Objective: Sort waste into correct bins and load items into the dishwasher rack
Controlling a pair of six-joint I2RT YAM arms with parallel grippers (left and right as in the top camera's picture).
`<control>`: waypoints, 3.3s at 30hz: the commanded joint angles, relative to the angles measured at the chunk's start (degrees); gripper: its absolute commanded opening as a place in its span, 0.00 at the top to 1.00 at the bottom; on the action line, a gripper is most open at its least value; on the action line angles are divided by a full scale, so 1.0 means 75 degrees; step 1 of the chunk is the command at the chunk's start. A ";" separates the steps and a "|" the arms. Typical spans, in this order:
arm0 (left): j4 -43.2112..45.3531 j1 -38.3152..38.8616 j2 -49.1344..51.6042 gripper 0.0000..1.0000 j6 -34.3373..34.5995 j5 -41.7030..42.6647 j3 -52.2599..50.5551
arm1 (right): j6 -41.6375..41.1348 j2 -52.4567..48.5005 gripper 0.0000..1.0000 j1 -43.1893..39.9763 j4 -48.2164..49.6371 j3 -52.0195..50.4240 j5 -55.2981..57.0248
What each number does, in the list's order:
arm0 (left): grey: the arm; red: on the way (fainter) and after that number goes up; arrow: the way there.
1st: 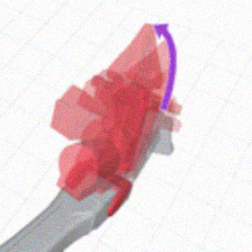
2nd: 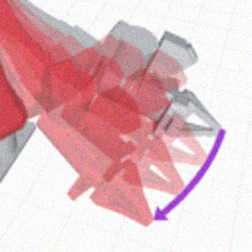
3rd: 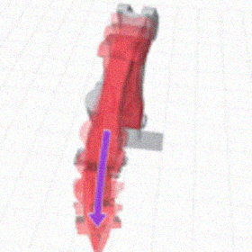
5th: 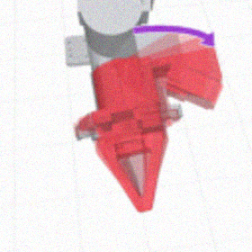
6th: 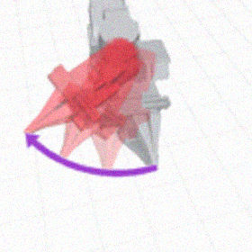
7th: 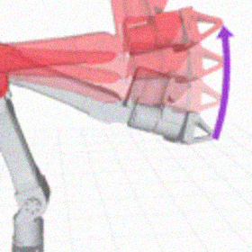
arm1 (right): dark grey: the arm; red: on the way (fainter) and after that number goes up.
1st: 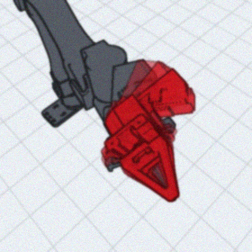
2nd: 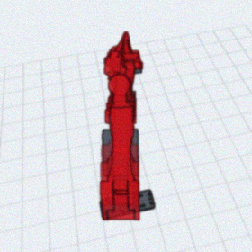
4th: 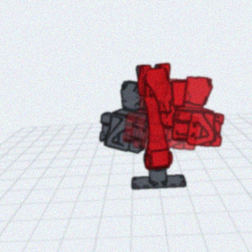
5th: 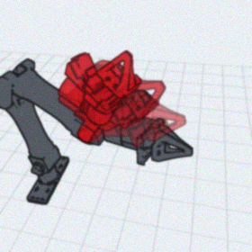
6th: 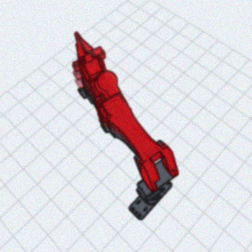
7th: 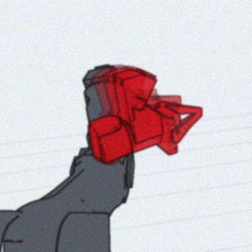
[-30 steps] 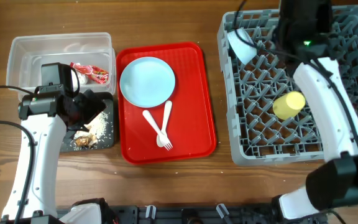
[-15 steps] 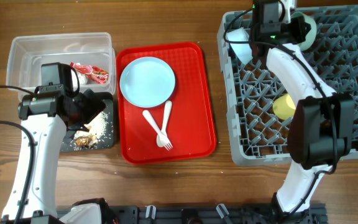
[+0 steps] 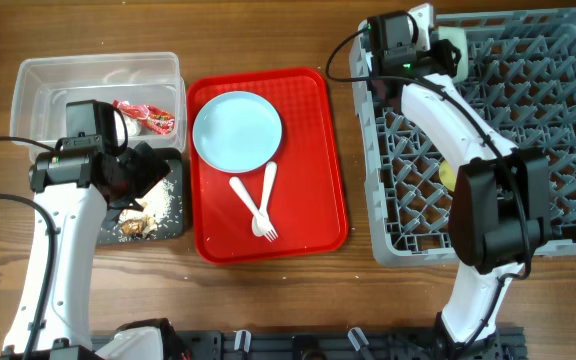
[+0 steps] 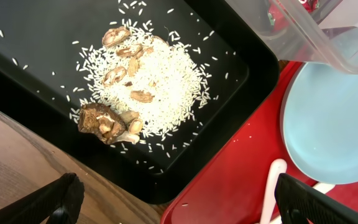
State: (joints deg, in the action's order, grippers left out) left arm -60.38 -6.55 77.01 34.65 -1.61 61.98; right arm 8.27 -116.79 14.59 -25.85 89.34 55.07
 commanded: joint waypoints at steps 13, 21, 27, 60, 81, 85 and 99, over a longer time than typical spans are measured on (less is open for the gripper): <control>0.0044 -0.0038 -0.0114 0.00 0.0044 0.0038 0.0003 | -0.2221 0.2903 0.31 0.0029 -0.2538 -0.0026 -0.9334; -0.0038 -0.0064 -0.0114 0.00 -0.0012 -0.0452 0.0003 | -0.3051 0.2238 0.31 0.2544 -0.3835 -0.0758 -0.9868; -0.0533 -0.1358 -0.0114 0.00 -0.0012 -0.0452 0.0003 | -0.2186 0.1189 0.32 0.4398 -0.3136 -0.0930 -0.8271; -0.0638 -0.1600 -0.0114 0.00 -0.0015 -0.0452 0.0003 | -0.3287 0.3002 0.95 0.1786 -0.4386 -0.0886 -0.5799; -0.0609 -0.1600 -0.0114 0.00 -0.0012 -0.0452 0.0003 | -0.2900 0.4430 0.56 0.0475 -0.2553 -0.2401 -0.7845; -0.0583 -0.1600 -0.0114 0.00 -0.0012 -0.0452 0.0003 | -0.2926 0.4164 0.55 0.1008 -0.2366 -0.2474 -0.9299; -0.0580 -0.1600 -0.0114 0.00 -0.0012 -0.0452 0.0003 | -0.6111 0.0251 0.59 0.4060 -0.1463 -0.2518 -0.7761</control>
State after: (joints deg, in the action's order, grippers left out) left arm -64.73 -18.24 76.97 34.63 -4.47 61.98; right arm -32.29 -111.18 44.62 -36.05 70.65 -6.13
